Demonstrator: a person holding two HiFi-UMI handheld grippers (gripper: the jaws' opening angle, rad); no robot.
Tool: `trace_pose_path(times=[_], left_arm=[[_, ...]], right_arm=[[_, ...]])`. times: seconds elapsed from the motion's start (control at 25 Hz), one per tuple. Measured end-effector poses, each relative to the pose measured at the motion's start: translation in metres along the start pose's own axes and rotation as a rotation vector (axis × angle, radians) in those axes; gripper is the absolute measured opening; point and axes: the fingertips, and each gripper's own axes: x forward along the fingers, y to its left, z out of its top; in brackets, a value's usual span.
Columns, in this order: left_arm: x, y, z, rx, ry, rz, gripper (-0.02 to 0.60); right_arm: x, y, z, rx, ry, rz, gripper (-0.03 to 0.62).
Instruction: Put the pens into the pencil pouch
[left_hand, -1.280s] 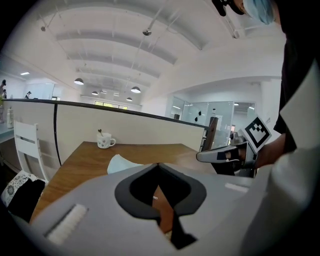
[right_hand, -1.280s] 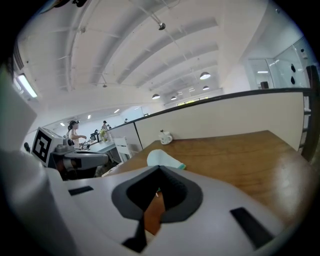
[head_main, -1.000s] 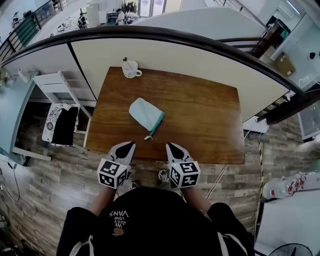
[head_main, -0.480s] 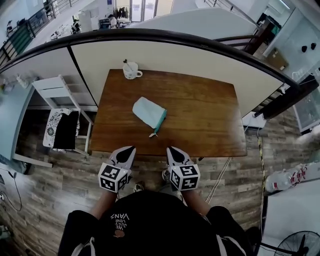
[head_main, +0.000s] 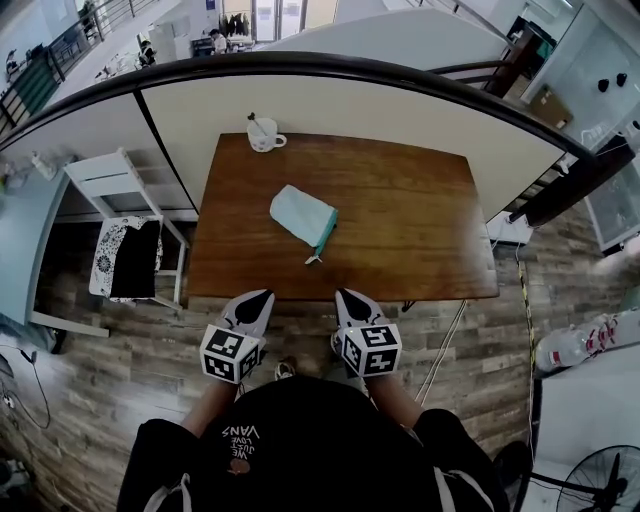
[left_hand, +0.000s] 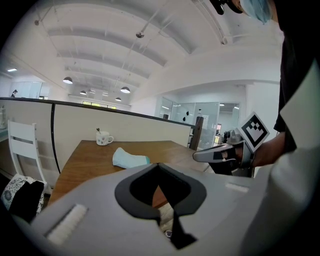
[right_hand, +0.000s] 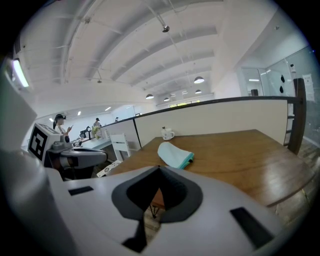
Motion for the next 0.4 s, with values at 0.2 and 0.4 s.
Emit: trace_pose_path(times=[0.2,0.4], left_arm=[[-0.0027,-0.0025,-0.0022,-0.003,-0.006,-0.009,0.011],[-0.0063,-0.0001,-0.007,0.002,0.006,-0.006,0.011]], right_arm=[[-0.0019,0.0022,-0.0028,0.002,0.0,-0.003,0.012],[-0.0016,0.0075,-0.0058,-0.002,0.007,0.003,0.012]])
